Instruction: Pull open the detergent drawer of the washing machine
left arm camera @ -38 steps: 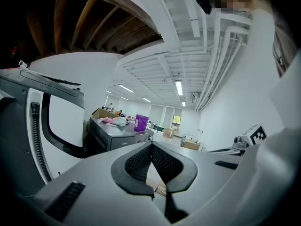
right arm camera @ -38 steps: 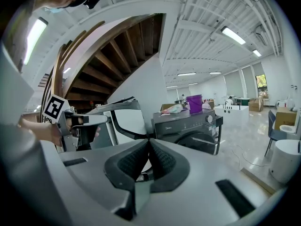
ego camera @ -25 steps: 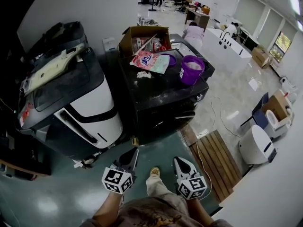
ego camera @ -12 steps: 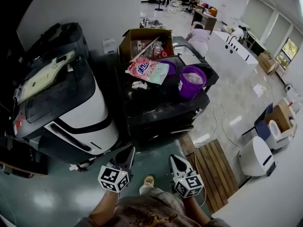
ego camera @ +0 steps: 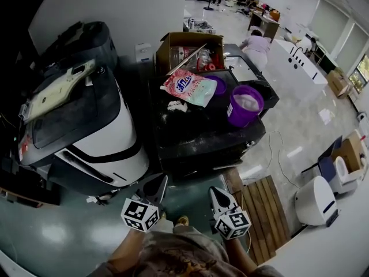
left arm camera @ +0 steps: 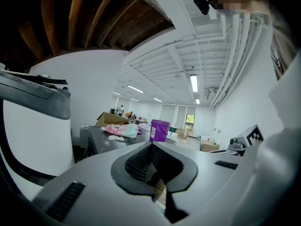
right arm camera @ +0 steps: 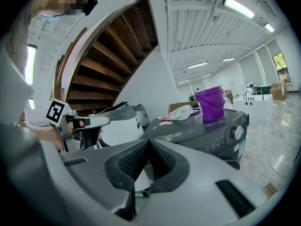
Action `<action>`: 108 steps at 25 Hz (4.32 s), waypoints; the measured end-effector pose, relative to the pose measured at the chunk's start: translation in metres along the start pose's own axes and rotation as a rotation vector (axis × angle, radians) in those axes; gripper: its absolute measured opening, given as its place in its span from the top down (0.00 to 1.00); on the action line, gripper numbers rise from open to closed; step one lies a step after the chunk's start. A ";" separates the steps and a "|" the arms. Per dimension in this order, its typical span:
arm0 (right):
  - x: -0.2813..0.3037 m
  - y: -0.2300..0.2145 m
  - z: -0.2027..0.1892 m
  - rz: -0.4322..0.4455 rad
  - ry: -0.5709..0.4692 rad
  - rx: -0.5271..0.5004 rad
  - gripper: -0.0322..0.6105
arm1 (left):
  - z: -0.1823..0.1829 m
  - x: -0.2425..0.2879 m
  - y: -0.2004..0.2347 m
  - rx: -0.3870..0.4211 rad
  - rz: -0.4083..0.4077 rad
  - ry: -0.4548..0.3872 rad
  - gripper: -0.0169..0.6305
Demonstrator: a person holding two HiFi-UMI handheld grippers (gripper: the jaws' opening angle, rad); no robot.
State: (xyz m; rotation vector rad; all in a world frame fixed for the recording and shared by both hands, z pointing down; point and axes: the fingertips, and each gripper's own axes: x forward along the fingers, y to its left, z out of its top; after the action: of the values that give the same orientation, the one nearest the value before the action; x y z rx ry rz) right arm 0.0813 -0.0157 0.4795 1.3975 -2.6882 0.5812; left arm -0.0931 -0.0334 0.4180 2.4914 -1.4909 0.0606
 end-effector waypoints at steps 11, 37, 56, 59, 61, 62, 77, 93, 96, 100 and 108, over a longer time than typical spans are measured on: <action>0.035 -0.006 0.008 0.016 -0.053 0.090 0.95 | 0.006 0.026 0.017 0.014 -0.048 0.024 0.94; 0.116 -0.028 -0.047 0.224 -0.082 0.554 0.35 | -0.009 0.052 0.064 0.012 -0.040 0.093 0.94; 0.184 -0.043 -0.126 0.365 -0.074 0.842 0.30 | -0.041 0.046 0.078 0.033 0.007 0.196 0.94; 0.193 -0.046 -0.126 0.375 -0.097 0.880 0.30 | -0.042 0.044 0.081 0.030 0.006 0.190 0.94; 0.199 -0.044 -0.118 0.407 -0.123 0.867 0.30 | -0.043 0.043 0.083 0.032 0.010 0.193 0.94; 0.202 -0.042 -0.111 0.429 -0.138 0.850 0.30 | -0.044 0.042 0.084 0.032 0.014 0.195 0.94; 0.219 -0.041 -0.106 0.458 -0.182 0.892 0.33 | -0.049 0.032 0.100 0.019 0.060 0.209 0.94; 0.217 -0.043 -0.107 0.452 -0.223 0.921 0.40 | -0.050 0.027 0.098 0.016 0.049 0.204 0.94; 0.214 -0.042 -0.107 0.449 -0.230 0.919 0.40 | -0.050 0.023 0.098 0.010 0.052 0.205 0.94; 0.206 -0.040 -0.109 0.447 -0.234 0.928 0.41 | -0.051 0.021 0.097 0.009 0.047 0.208 0.94; 0.186 -0.035 -0.112 0.451 -0.237 0.934 0.41 | -0.054 0.029 0.082 0.008 0.001 0.214 0.94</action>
State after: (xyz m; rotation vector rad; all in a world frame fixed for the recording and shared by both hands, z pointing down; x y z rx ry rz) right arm -0.0135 -0.1387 0.6345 0.9457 -3.0616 2.0153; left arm -0.1460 -0.0831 0.4901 2.4027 -1.4055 0.3236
